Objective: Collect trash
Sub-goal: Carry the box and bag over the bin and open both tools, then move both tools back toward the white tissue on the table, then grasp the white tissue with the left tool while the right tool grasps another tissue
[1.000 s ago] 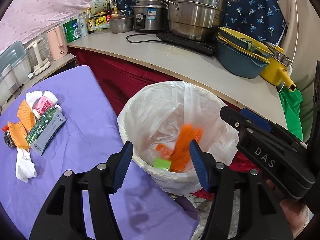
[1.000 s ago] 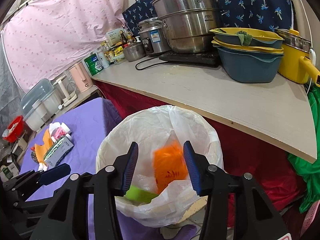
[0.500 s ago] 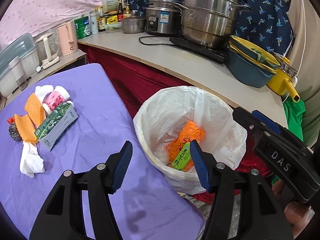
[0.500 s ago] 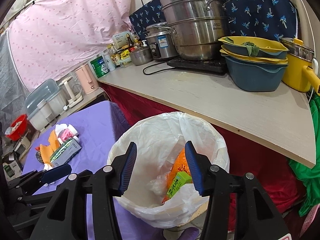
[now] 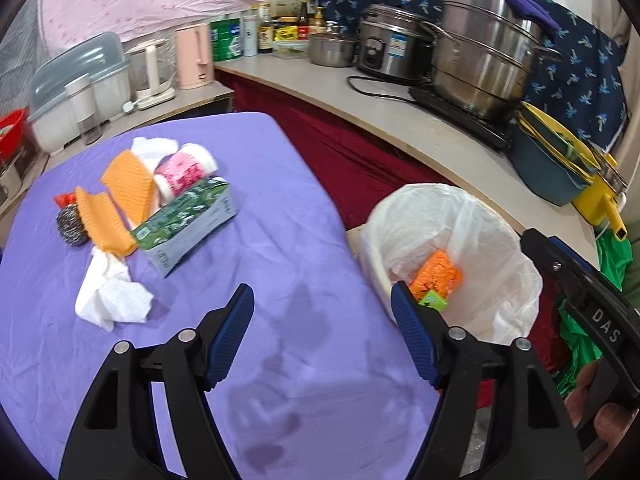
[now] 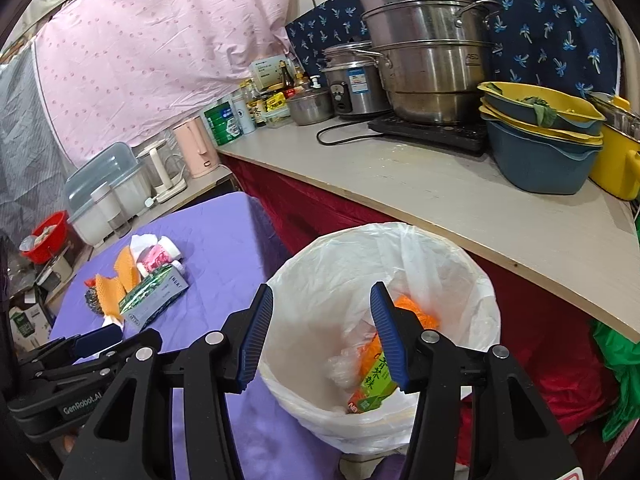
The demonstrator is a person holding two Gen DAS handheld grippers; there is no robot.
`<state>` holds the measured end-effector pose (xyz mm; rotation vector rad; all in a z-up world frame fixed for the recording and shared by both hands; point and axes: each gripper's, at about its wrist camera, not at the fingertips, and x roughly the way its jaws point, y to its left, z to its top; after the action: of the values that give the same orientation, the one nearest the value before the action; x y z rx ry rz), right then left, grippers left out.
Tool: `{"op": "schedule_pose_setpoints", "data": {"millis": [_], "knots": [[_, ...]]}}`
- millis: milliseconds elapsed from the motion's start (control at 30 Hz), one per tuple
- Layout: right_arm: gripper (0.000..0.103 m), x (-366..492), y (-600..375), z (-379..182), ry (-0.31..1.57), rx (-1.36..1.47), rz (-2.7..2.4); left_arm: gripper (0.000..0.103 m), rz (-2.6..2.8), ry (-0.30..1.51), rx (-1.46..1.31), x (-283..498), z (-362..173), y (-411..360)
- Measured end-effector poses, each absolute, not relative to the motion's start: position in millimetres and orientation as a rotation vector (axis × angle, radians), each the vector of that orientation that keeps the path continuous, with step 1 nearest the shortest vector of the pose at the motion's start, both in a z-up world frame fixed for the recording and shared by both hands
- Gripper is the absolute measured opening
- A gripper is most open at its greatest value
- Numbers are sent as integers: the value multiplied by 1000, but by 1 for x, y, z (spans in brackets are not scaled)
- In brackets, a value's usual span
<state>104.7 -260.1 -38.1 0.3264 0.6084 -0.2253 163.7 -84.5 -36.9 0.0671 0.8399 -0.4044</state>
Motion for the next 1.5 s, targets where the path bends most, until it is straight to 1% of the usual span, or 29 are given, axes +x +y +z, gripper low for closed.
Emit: {"op": "schedule_pose_setpoints", "data": {"millis": [67,133,200,233,267,633,767,1033,1333,1400,1467,1500], "knots": [[54,106,-255,-37,608,321,-216,73,-376,839,55,167,-38,-70],[54,109,-248,-37,611,314,-205,73,-349,841,36,170,-39,-56],[54,112,-243,-37,616,311,-193,76,-323,846,21,174,-40,-44],[54,114,-239,-38,618,307,-186,81,-300,846,12,176,-41,-34],[55,116,-236,-38,620,303,-181,83,-286,844,7,177,-41,-28],[55,141,-193,-44,659,269,-105,85,-101,898,-70,202,-66,59],[55,153,-176,-48,678,263,-75,88,-63,912,-83,209,-76,83],[55,180,-137,-53,710,224,-3,88,-26,967,-113,225,-102,110],[55,220,-96,-58,731,182,71,88,-31,1008,-132,243,-124,121],[55,227,-89,-59,737,175,80,86,-35,1011,-140,246,-127,122],[55,235,-83,-61,744,170,91,77,-49,1016,-146,248,-128,121],[55,240,-80,-63,749,170,99,74,-52,1008,-136,248,-128,120]]}}
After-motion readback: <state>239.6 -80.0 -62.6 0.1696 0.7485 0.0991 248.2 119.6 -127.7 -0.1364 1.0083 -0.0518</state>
